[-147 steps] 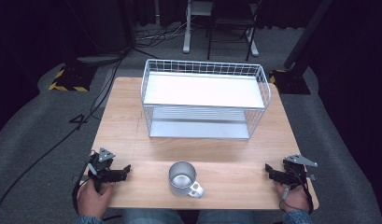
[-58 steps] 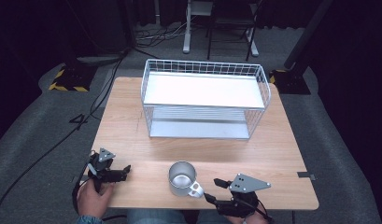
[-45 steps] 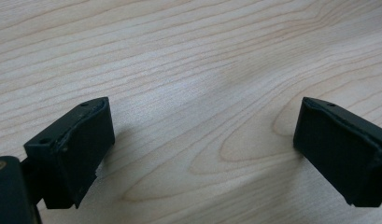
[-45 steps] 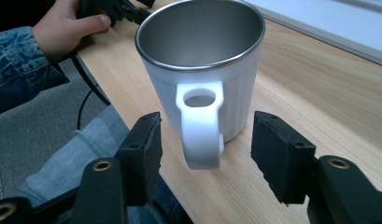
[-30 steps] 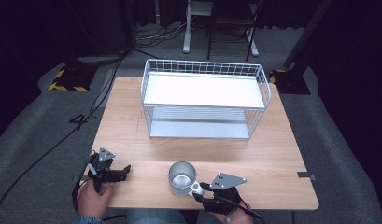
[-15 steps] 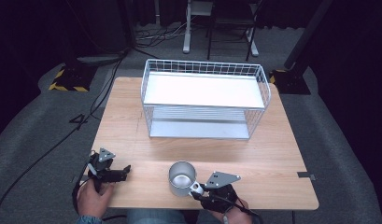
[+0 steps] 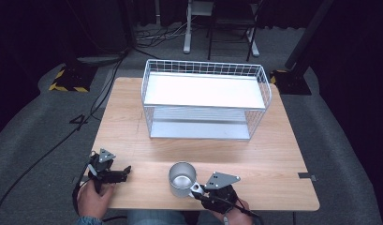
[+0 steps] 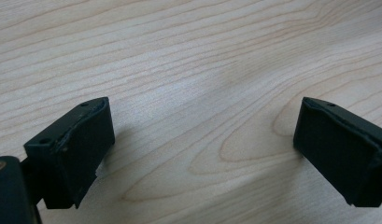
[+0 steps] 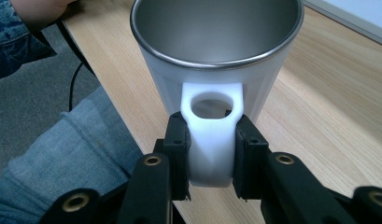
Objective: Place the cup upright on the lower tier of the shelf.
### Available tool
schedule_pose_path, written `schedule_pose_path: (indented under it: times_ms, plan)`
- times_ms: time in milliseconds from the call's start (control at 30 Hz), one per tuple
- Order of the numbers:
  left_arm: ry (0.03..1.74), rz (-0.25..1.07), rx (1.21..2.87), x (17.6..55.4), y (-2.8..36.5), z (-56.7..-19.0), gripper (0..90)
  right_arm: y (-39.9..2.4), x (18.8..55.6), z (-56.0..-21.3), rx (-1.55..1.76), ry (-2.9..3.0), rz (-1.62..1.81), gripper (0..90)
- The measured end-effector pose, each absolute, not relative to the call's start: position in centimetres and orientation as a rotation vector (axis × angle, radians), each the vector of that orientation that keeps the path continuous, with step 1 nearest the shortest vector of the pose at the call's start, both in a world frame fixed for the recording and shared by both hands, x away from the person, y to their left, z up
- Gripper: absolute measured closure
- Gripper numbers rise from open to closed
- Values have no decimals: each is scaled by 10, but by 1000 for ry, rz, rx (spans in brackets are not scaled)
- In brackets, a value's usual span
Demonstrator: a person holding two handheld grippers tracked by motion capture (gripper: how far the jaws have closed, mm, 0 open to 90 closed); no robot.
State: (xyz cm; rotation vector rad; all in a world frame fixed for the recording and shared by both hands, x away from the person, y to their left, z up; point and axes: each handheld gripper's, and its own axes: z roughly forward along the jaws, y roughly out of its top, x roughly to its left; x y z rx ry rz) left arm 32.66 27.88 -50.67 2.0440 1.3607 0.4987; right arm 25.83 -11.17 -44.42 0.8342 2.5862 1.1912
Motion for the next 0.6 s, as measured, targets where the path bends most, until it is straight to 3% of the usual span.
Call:
schedule_pose_path:
  times_ms: [600]
  plan:
    - [1361,499,2043,327,279,-507,56,-120,260,-434,832,2473,1300,712]
